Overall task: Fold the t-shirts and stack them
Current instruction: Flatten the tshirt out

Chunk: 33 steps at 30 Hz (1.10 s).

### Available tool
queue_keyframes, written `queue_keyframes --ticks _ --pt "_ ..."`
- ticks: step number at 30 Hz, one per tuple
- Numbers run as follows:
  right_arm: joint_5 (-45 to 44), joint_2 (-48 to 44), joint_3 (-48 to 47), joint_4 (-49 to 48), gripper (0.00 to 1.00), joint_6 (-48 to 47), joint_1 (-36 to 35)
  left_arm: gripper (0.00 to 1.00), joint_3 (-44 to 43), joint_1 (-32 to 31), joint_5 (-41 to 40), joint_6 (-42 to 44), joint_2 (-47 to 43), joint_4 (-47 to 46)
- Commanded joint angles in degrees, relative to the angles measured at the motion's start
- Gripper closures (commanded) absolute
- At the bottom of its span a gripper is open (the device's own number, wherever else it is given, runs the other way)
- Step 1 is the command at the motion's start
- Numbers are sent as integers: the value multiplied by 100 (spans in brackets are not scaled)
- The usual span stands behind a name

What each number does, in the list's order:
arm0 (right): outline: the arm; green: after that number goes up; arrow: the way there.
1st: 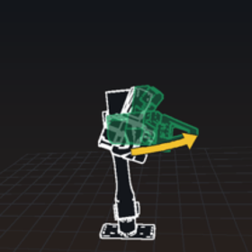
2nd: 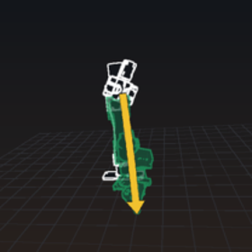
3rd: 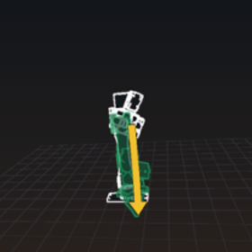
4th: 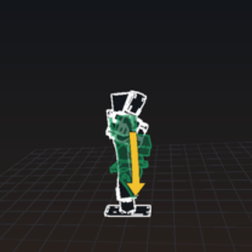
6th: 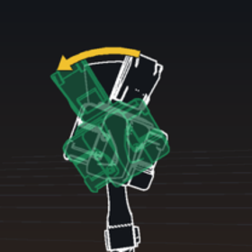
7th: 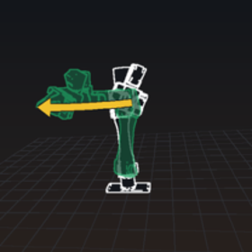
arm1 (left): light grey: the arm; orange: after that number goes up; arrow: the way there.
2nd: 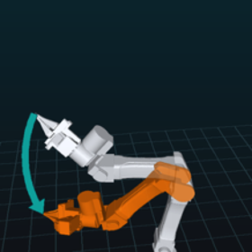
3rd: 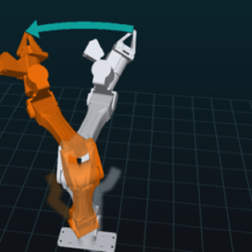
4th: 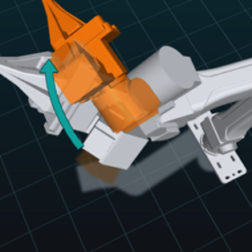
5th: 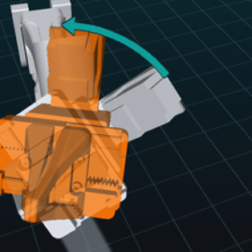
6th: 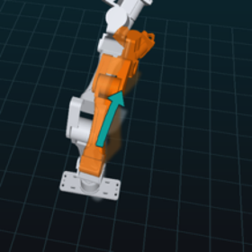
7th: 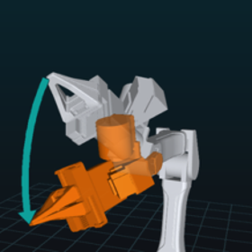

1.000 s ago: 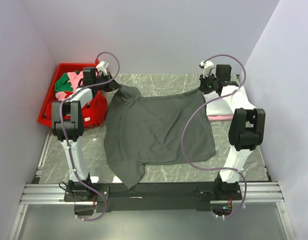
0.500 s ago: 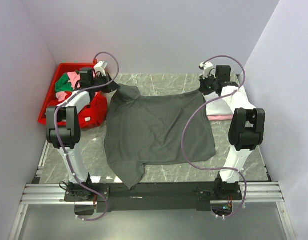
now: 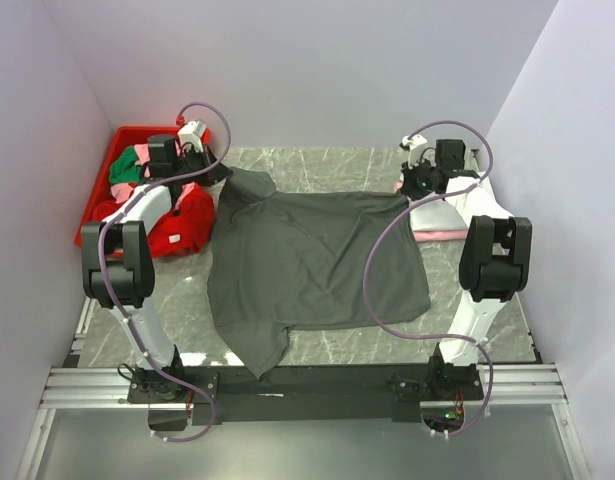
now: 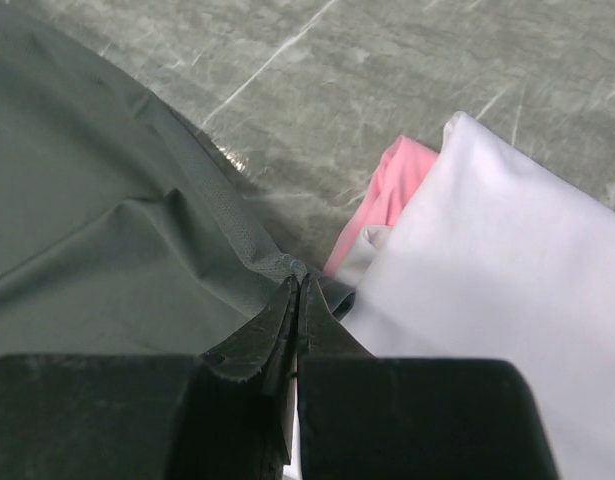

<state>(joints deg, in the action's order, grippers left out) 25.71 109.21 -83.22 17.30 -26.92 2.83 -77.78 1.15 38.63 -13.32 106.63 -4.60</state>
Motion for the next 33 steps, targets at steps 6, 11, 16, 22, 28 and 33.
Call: queue_keyframes --ticks 6,11,16,22,28,33 --pt "409 179 -545 344 100 -841 42 99 -439 26 232 49 164 -6" --pt "57 706 -1283 450 100 -920 -133 99 -738 26 241 5 455 29" --pt "-444 970 -1565 292 100 -1149 -257 99 -1099 17 136 23 754 108" --pt "-831 1085 -1443 -130 100 -1649 -529 99 -1477 26 4 84 1026 179" --pt "-1059 1392 -1749 -122 100 -1729 -547 99 -1916 78 -137 181 1246 390" --pt "-1112 1647 -2145 -34 100 -1694 -564 99 -2338 105 -163 225 1535 627"
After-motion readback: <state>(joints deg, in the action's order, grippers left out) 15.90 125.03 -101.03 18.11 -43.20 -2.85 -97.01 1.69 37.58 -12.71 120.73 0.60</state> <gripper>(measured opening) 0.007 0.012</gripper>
